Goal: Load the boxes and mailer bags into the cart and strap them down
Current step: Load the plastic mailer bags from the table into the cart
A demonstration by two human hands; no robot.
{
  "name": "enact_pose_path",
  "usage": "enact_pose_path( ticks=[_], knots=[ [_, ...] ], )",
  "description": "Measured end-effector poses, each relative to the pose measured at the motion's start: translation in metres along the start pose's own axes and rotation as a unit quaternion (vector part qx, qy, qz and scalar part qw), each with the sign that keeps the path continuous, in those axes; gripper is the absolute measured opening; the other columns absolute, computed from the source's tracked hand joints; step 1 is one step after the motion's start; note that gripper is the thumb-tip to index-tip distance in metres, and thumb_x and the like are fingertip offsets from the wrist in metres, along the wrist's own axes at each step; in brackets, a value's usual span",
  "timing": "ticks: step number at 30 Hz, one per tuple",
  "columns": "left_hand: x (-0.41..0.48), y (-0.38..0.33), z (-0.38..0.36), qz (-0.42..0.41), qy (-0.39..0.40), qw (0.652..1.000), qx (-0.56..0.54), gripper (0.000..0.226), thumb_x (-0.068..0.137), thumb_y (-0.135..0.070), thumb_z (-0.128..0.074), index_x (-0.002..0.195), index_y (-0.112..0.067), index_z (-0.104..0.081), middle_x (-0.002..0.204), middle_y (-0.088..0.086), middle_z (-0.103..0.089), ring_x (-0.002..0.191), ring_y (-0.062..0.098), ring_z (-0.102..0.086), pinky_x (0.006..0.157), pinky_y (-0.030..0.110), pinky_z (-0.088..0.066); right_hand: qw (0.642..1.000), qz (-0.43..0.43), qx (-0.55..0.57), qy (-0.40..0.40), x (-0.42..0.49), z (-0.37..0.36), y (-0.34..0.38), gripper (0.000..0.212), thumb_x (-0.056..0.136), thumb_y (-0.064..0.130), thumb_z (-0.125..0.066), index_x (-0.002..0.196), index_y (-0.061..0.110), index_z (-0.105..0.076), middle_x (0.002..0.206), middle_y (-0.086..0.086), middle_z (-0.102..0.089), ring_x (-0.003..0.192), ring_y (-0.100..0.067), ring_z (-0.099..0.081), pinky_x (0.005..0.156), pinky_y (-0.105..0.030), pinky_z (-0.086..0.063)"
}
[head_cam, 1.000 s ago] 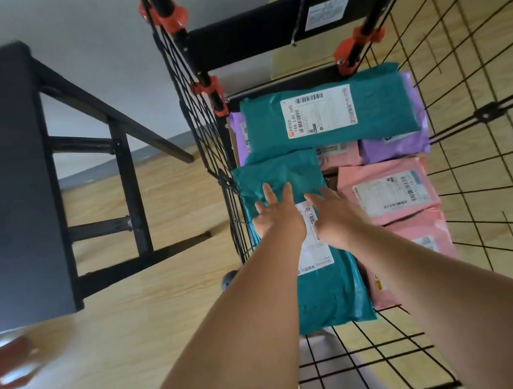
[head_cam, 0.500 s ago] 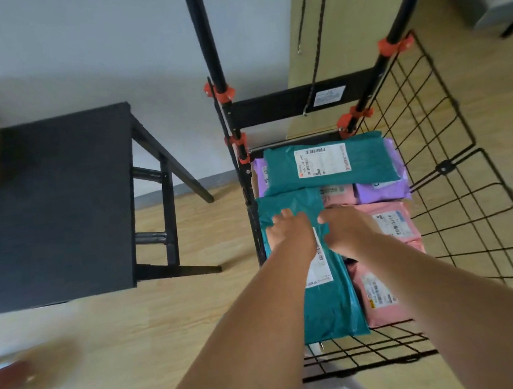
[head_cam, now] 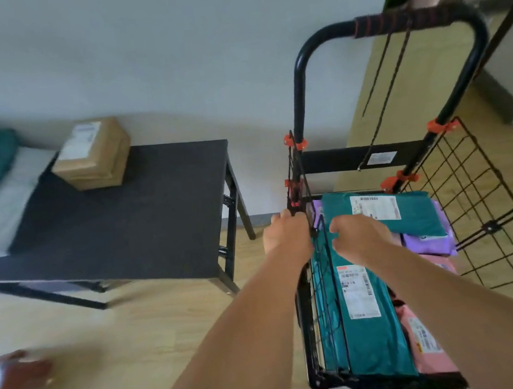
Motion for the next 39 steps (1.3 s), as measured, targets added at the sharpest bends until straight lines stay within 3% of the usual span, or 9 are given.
enact_pose_path(
  ticks=[6, 12, 15, 23, 33, 39],
  knots=[
    [-0.034, 0.100, 0.013, 0.045, 0.013, 0.999, -0.005, 0.043, 0.086, -0.004, -0.054, 0.129, -0.013, -0.049, 0.125, 0.010, -0.049, 0.118, 0.029, -0.045, 0.086, 0.038, -0.046, 0.999, 0.043, -0.018, 0.009, -0.014, -0.012, 0.101, 0.021, 0.092, 0.016, -0.049, 0.105, 0.019, -0.064, 0.096, -0.004, -0.066, 0.092, -0.027, -0.063, 0.075, -0.033, -0.051],
    [-0.067, 0.216, 0.030, 0.093, 0.010, 0.994, -0.049, 0.045, 0.088, -0.012, -0.056, 0.133, -0.016, -0.046, 0.125, 0.009, -0.047, 0.117, 0.029, -0.045, 0.085, 0.038, -0.044, 0.996, 0.075, -0.035, 0.041, -0.025, -0.028, 0.220, 0.027, 0.095, 0.018, -0.048, 0.118, 0.020, -0.061, 0.116, -0.005, -0.065, 0.108, -0.026, -0.061, 0.082, -0.032, -0.049],
    [-0.085, 0.279, 0.039, 0.117, -0.003, 0.990, -0.075, 0.044, 0.089, -0.013, -0.053, 0.132, -0.016, -0.047, 0.126, 0.008, -0.047, 0.118, 0.029, -0.045, 0.087, 0.038, -0.044, 0.995, 0.088, -0.010, 0.044, -0.031, -0.041, 0.280, 0.027, 0.097, 0.020, -0.050, 0.121, 0.024, -0.060, 0.115, -0.002, -0.064, 0.104, -0.023, -0.060, 0.073, -0.028, -0.045],
    [-0.135, 0.426, 0.067, 0.188, -0.049, 0.971, -0.138, 0.042, 0.089, -0.006, -0.046, 0.130, -0.017, -0.049, 0.127, 0.006, -0.049, 0.120, 0.026, -0.044, 0.084, 0.035, -0.045, 0.994, 0.105, 0.004, 0.033, -0.044, -0.064, 0.423, 0.028, 0.095, 0.025, -0.048, 0.119, 0.033, -0.061, 0.113, 0.007, -0.065, 0.098, -0.019, -0.062, 0.079, -0.032, -0.054],
    [-0.156, 0.528, 0.103, 0.234, -0.137, 0.951, -0.150, 0.042, 0.092, -0.010, -0.048, 0.132, -0.023, -0.049, 0.126, 0.003, -0.052, 0.118, 0.024, -0.046, 0.080, 0.031, -0.042, 0.988, 0.152, 0.028, 0.021, -0.041, -0.053, 0.542, 0.029, 0.097, 0.025, -0.048, 0.122, 0.033, -0.061, 0.115, 0.005, -0.065, 0.098, -0.022, -0.062, 0.075, -0.031, -0.052],
    [-0.144, 0.585, 0.127, 0.259, -0.164, 0.939, -0.156, 0.043, 0.091, -0.012, -0.049, 0.133, -0.023, -0.049, 0.127, 0.003, -0.052, 0.119, 0.025, -0.046, 0.088, 0.036, -0.044, 0.984, 0.172, 0.043, 0.010, -0.017, -0.051, 0.603, 0.022, 0.100, 0.027, -0.046, 0.116, 0.028, -0.063, 0.103, 0.003, -0.066, 0.086, -0.019, -0.061, 0.073, -0.033, -0.055]
  ],
)
Point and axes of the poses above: each hand's wrist, its own x-axis towards the middle knuckle, its own z-axis out of the back of the hand, y = z × x, the point moved 8 cm from there along x, towards the middle knuckle
